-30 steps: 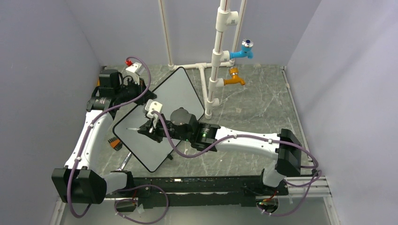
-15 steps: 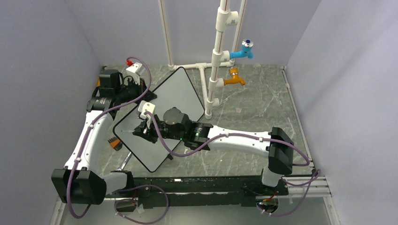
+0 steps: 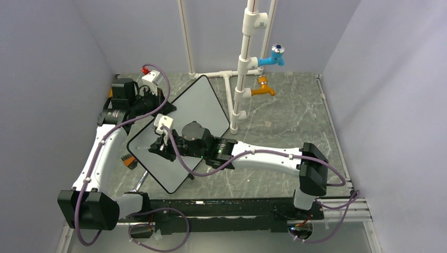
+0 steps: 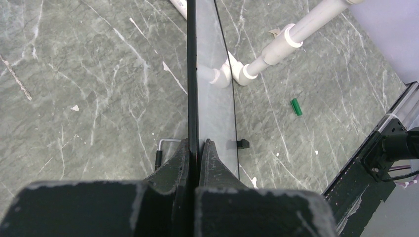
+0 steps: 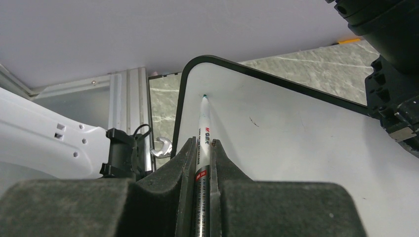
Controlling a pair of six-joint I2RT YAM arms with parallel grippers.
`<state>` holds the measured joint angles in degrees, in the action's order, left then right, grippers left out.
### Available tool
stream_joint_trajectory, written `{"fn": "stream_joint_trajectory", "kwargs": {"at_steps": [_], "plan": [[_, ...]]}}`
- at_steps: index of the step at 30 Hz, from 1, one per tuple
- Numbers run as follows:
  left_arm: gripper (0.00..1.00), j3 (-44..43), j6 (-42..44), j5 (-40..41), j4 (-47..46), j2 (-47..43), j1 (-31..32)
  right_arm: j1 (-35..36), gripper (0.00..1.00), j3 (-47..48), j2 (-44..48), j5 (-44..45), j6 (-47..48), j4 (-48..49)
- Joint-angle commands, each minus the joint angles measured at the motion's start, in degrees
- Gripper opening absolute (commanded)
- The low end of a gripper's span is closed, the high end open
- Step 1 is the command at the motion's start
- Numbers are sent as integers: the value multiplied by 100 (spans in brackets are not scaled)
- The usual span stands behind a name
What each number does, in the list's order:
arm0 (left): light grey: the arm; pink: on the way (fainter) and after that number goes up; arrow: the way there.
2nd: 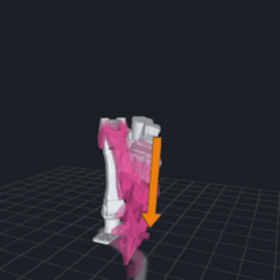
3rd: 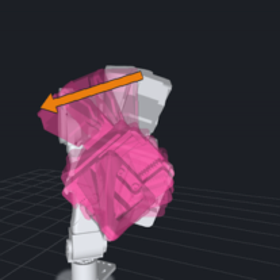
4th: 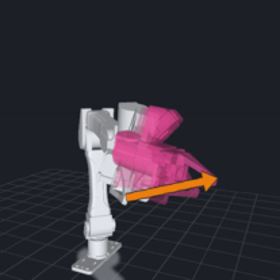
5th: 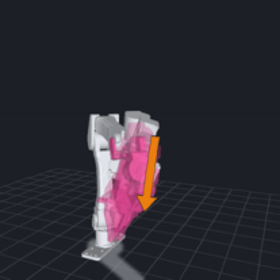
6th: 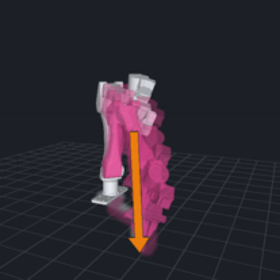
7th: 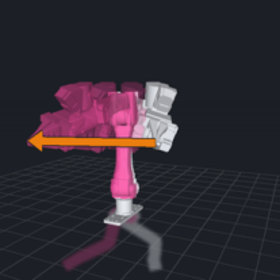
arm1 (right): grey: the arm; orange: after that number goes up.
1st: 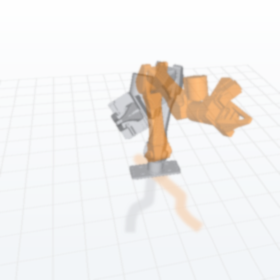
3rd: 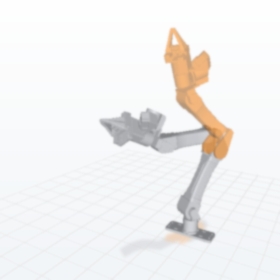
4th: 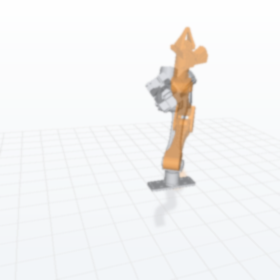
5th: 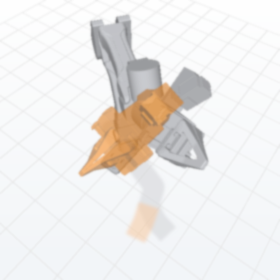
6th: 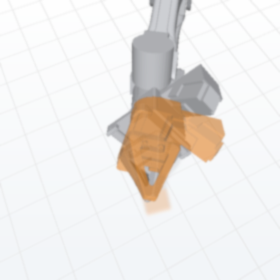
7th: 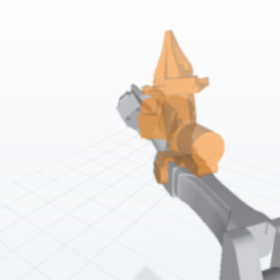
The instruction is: Write a sentence on the whiteboard
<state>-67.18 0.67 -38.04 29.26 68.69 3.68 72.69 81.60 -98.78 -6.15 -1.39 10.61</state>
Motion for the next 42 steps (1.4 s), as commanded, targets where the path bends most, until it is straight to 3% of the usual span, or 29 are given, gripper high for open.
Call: {"fn": "stream_joint_trajectory", "kwargs": {"at_steps": [1, 30, 42], "plan": [[0, 245, 918, 777, 267, 104, 141, 10, 0, 30, 29, 305, 86, 184], [0, 275, 942, 866, 274, 82, 177, -338, 0, 215, 122, 1344, 327, -361], [0, 283, 928, 951, 275, 49, 177, -227, 0, -6, 652, 845, 310, -241]]}}
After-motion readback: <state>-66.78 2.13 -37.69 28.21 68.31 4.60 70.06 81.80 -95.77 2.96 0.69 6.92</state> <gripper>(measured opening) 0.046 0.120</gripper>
